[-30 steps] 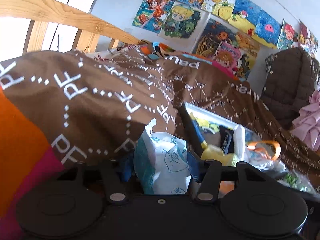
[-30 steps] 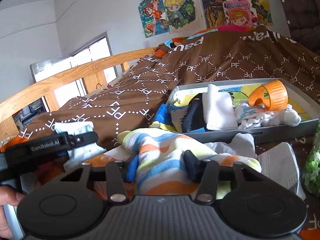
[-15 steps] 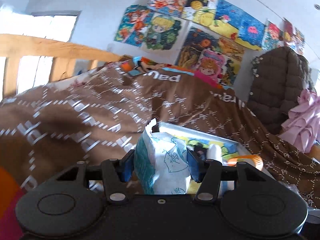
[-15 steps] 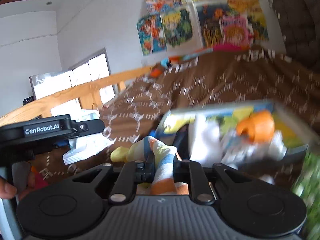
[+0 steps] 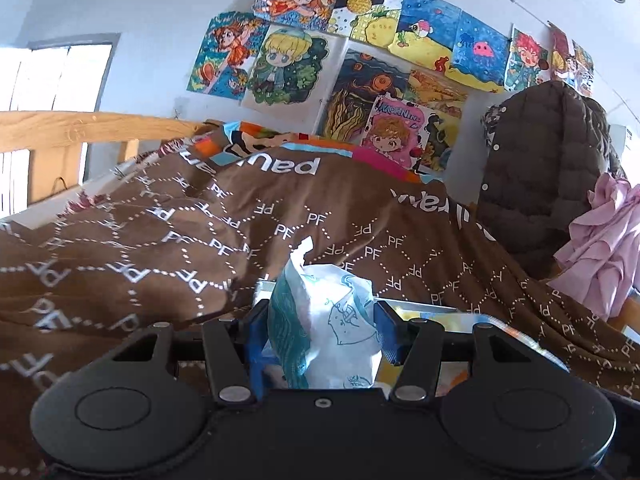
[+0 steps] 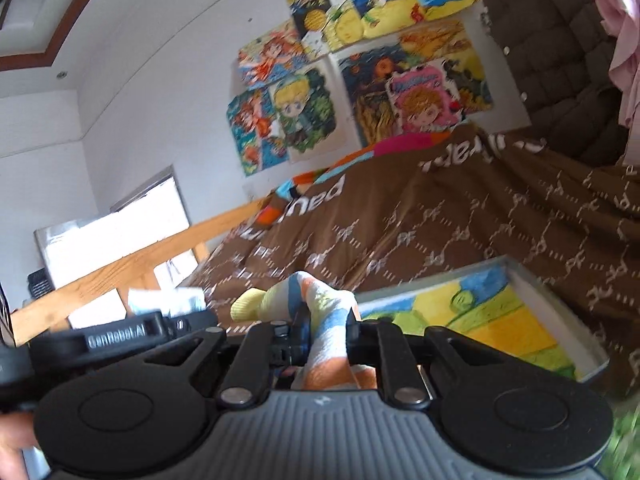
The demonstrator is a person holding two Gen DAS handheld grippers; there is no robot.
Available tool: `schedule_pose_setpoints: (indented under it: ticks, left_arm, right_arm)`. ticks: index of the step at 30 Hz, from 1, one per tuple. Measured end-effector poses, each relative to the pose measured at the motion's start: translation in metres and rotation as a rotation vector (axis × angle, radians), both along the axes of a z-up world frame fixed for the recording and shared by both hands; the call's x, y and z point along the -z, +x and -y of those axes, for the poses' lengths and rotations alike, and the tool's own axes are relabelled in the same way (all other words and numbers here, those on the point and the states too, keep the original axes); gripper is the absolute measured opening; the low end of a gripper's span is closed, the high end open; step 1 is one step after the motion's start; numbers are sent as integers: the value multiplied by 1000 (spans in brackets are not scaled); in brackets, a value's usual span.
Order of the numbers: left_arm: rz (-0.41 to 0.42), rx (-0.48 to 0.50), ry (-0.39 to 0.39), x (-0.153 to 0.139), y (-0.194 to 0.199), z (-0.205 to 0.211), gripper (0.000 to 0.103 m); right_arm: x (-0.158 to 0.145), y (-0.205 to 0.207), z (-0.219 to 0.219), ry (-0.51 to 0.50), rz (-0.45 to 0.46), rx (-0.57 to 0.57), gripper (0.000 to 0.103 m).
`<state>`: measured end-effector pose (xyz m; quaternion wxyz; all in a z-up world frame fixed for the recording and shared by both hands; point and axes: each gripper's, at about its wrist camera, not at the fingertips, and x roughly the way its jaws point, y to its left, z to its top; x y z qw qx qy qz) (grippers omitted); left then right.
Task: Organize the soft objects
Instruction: 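Carry the tissue pack and striped towel with both grippers into the tray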
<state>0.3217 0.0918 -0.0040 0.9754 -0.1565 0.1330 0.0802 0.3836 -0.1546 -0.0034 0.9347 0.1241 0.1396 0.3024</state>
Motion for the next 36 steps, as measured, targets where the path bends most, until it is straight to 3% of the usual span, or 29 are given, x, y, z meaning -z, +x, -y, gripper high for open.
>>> schedule_pose_setpoints:
  ticks: [9,18,24,30,36]
  left_arm:
    - [-89,30,9,21,57,6,57]
    - [-203,86,26,35,88,11,57]
    - [-220,73,-58,44,95,4,57]
    - [-276,30,-195,59,105,-14,57]
    - [-329,13,-216,66,110,-16,57]
  right_arm:
    - [10,43,-7,-50,28,76,16]
    - [28,51,-31,-126,-59,3,16]
    - [34,57,-33,-142,-116,-13,17]
    - [41,62,-37,-173,-161,-21,16]
    - [45,63,-41,-198,-179,-25,17]
